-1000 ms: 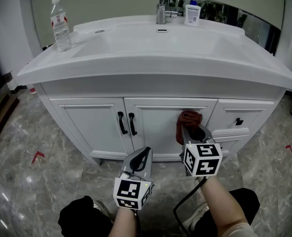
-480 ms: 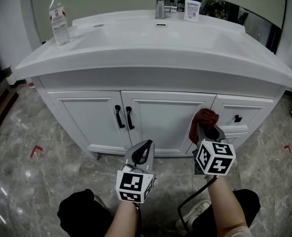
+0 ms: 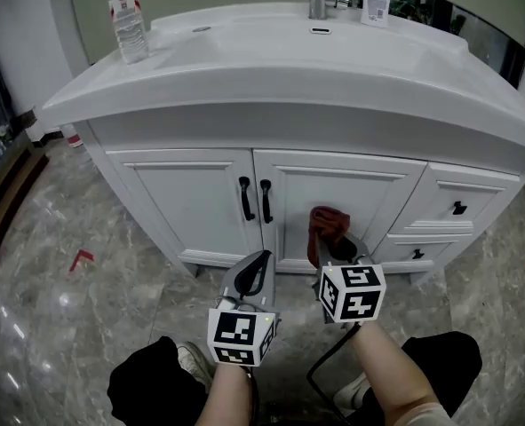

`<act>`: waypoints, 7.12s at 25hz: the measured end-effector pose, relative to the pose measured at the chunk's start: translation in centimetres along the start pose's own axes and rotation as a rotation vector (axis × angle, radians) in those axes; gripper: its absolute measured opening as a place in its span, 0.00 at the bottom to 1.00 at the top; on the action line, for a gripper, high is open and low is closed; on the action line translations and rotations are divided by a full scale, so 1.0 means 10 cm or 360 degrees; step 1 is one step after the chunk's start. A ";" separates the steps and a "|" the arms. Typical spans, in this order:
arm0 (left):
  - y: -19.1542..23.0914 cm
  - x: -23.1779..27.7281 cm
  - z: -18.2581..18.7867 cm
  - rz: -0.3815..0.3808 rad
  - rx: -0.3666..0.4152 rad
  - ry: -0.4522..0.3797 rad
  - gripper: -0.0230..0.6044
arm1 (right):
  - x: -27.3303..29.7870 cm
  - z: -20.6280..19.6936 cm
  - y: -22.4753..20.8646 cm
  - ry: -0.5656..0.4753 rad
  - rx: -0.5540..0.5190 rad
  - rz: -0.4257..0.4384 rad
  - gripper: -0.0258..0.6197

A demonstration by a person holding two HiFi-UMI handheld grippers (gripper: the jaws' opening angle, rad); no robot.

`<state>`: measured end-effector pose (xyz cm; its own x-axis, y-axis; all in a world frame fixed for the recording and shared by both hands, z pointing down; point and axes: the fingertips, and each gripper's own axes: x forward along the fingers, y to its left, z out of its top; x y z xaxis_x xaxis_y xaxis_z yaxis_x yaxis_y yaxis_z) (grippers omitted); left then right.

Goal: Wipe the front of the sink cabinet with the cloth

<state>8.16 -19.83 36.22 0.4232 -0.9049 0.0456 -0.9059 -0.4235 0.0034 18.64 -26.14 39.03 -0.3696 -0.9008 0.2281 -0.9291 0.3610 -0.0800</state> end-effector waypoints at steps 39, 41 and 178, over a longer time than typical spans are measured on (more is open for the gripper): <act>-0.40 0.50 -0.40 -0.0144 -0.0071 0.0126 0.04 | -0.34 -0.24 -1.21 0.0083 0.0049 -0.0295 0.20; -0.39 0.52 -0.41 -0.0131 -0.0082 0.0125 0.04 | -0.40 -0.26 -1.30 0.0088 0.0071 -0.0333 0.18; -0.34 0.51 -1.26 -0.0180 -0.0057 0.0341 0.04 | -0.12 -1.86 -1.41 0.0366 0.0393 -0.0501 0.17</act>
<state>13.22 -22.46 49.07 0.5125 -0.8203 0.2538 -0.8544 -0.5166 0.0556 32.41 -25.70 57.91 -0.0831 -0.8704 0.4853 -0.9808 -0.0148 -0.1946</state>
